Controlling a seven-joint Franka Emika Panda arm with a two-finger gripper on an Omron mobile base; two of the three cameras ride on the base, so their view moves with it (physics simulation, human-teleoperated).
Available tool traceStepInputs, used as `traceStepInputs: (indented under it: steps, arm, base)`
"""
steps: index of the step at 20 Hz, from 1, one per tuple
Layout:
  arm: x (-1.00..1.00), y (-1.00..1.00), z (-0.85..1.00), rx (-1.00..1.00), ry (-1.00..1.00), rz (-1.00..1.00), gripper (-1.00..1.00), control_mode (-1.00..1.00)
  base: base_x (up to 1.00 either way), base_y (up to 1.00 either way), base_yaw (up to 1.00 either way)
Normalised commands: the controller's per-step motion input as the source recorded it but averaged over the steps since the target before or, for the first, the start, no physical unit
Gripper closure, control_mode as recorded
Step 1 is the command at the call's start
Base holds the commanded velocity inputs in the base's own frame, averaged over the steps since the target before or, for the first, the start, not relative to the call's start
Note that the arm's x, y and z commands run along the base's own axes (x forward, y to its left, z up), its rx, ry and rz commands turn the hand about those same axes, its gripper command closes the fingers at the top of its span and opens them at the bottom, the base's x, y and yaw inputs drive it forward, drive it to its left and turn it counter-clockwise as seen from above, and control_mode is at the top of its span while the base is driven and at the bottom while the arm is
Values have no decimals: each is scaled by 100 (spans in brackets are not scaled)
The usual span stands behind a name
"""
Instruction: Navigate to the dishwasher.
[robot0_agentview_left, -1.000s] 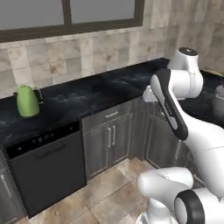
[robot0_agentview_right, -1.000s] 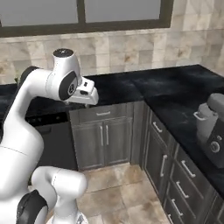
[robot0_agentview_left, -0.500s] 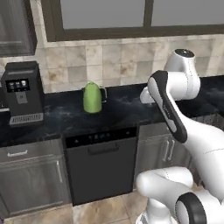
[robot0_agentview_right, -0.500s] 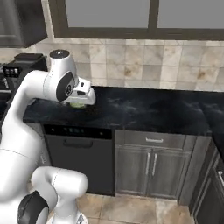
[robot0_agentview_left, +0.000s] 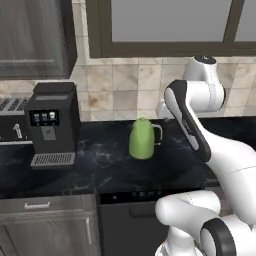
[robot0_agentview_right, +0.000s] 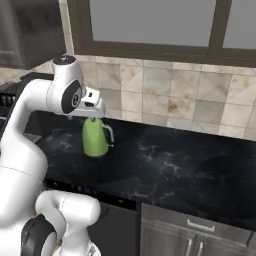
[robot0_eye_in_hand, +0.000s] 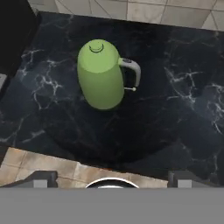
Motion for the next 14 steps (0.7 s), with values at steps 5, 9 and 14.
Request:
traceStepInputs:
  steps: [5, 9, 14]
  arm:
    - [0, 0, 0, 0, 0, 0, -100, 100]
    - [0, 0, 0, 0, 0, 0, -100, 100]
    - [0, 0, 0, 0, 0, 0, -100, 100]
  base:
    - [100, 25, -6]
    - [100, 19, -34]
    - [100, 3, -33]
